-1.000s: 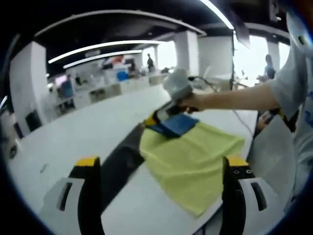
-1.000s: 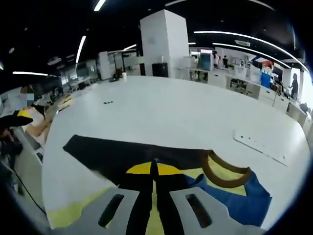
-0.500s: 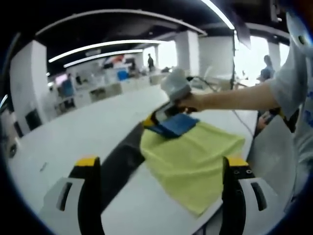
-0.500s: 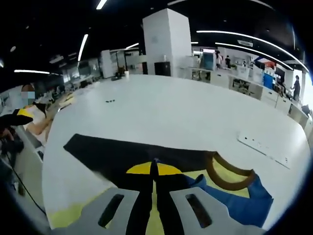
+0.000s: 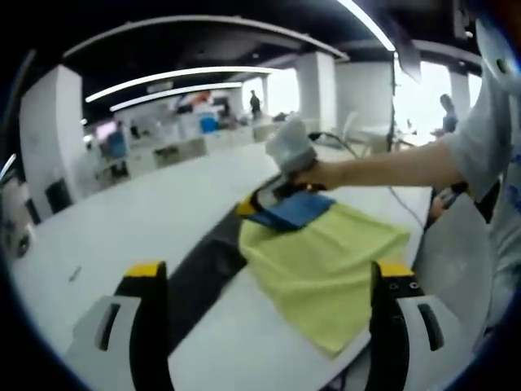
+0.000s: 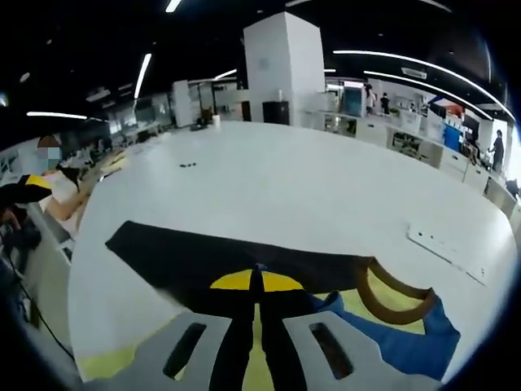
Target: Fold the garment on the visible template until the final outline fits inside the template.
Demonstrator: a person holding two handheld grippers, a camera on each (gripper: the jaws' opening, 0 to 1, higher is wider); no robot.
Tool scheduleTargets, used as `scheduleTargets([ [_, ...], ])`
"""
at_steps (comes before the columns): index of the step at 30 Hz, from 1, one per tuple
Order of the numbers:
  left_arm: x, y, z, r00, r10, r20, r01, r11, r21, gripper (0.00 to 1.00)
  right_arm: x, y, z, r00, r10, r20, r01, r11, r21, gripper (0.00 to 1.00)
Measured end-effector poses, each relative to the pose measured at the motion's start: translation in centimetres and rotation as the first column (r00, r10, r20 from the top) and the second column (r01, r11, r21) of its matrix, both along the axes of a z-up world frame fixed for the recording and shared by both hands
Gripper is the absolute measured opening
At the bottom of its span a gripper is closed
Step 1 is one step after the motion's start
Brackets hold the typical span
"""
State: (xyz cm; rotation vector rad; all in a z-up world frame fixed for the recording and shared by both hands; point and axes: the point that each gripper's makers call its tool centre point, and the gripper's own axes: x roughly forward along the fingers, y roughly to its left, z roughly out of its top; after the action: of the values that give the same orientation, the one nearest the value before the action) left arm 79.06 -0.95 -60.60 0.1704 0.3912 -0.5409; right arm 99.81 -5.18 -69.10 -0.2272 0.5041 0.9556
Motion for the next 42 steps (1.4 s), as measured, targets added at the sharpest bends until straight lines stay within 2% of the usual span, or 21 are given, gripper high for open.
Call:
scheduleTargets([
  [11,0.1,0.4,-0.2,1.0,0.005,-0.002,-0.005,1.0,-0.014,1.0,0.0,0.7,0.1,1.0,0.009,0.003,-0.01,1.0,0.026,0.04],
  [14,0.1,0.7,-0.3,1.0,0.008,-0.01,-0.008,1.0,-0.013,1.0,-0.1,1.2,0.2,1.0,0.015,0.001,-0.015,0.999,0.036,0.11],
  [19,0.0,1.1,-0.4,1.0,0.018,-0.008,-0.019,1.0,-0.021,1.0,-0.2,1.2,0.0,1.0,0.018,0.0,-0.018,1.0,0.026,0.17],
  [25,-0.1,1.2,-0.6,1.0,0.02,-0.022,-0.021,0.999,-0.05,1.0,-1.0,0.8,-0.1,0.999,0.04,-0.003,-0.04,0.999,0.003,0.33],
  [27,0.0,1.1,-0.7,1.0,0.013,-0.022,-0.015,0.999,-0.046,1.0,-1.5,0.3,-0.2,0.998,0.054,0.012,-0.053,0.998,-0.025,0.36],
  [30,0.0,1.0,-0.8,1.0,0.006,-0.025,-0.007,0.999,-0.033,1.0,-1.4,-1.0,-0.9,0.993,0.079,0.089,-0.067,0.989,-0.132,0.36],
  [32,-0.1,1.2,-0.7,1.0,0.007,-0.017,-0.008,1.0,-0.027,1.0,-0.8,-2.1,-1.5,0.99,0.072,0.12,-0.051,0.984,-0.173,0.33],
  [35,-0.2,1.6,-0.8,1.0,0.016,-0.018,-0.017,0.999,-0.044,1.0,-0.4,-3.7,-2.4,0.998,0.036,0.06,-0.026,0.987,-0.157,0.32],
  [40,-0.4,1.7,-1.2,0.999,0.014,-0.028,-0.015,0.999,-0.039,1.0,1.0,-6.8,-3.4,0.998,-0.054,0.03,0.058,0.987,-0.153,0.27],
  [42,-0.4,1.7,-1.3,0.999,0.013,-0.032,-0.015,0.999,-0.039,1.0,2.5,-7.4,-4.0,0.996,-0.088,-0.002,0.087,0.988,-0.13,0.25],
])
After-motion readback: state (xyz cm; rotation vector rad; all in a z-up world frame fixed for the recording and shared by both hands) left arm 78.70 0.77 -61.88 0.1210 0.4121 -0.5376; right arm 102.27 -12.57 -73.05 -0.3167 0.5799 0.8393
